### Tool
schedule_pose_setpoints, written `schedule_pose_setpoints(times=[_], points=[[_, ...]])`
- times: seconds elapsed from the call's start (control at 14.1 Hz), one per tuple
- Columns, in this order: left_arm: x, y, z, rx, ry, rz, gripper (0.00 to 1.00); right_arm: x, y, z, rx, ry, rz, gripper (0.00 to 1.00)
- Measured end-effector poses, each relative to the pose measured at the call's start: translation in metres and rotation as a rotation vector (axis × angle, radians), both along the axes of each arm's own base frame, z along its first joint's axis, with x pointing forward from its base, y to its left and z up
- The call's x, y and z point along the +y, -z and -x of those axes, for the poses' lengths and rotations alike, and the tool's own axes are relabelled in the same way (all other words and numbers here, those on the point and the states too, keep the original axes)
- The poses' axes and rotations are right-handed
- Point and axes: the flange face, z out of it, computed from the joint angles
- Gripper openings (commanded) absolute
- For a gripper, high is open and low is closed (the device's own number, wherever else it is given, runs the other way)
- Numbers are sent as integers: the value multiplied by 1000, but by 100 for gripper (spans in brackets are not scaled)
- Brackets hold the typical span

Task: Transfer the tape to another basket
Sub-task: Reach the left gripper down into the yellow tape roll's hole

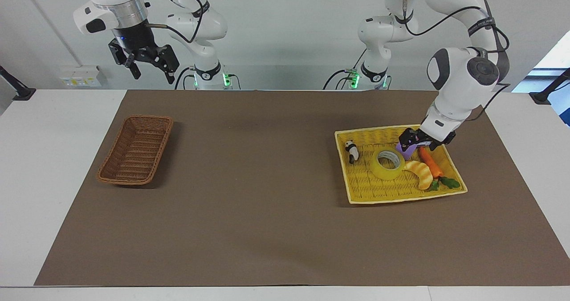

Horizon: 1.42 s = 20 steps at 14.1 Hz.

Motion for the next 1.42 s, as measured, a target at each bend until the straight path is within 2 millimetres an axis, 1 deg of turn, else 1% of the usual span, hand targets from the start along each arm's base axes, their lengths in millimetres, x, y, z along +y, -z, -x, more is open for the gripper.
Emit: schedule_pose_setpoints(times=[0.14,0.28,0.57,0.71,0.78,0.85,0.92,0.99,1.13,1.2,1.28,1.42], points=[[0,27,3,-5,-1,3,100,0,0,0,0,0,0,100],[0,45,7,10,-1,3,100,0,0,0,0,0,0,100],[-3,75,14,4,5,7,100,0,0,0,0,0,0,100],[-3,83,18,7,5,7,100,0,0,0,0,0,0,100],[-3,84,18,7,6,7,96,0,0,0,0,1,0,100],[-4,84,18,7,7,7,88,-1,0,0,0,2,0,100],[-4,84,19,7,8,7,82,-1,0,0,0,2,0,100],[-5,84,19,7,9,7,79,-2,0,0,0,3,0,100],[-6,84,19,8,11,8,76,-2,0,0,0,4,0,100],[-7,84,19,9,12,7,72,-1,0,0,0,3,0,100],[-7,86,20,12,14,7,61,0,-1,1,-2,0,0,100],[-11,88,22,16,20,7,22,2,-3,2,-6,-4,0,100]])
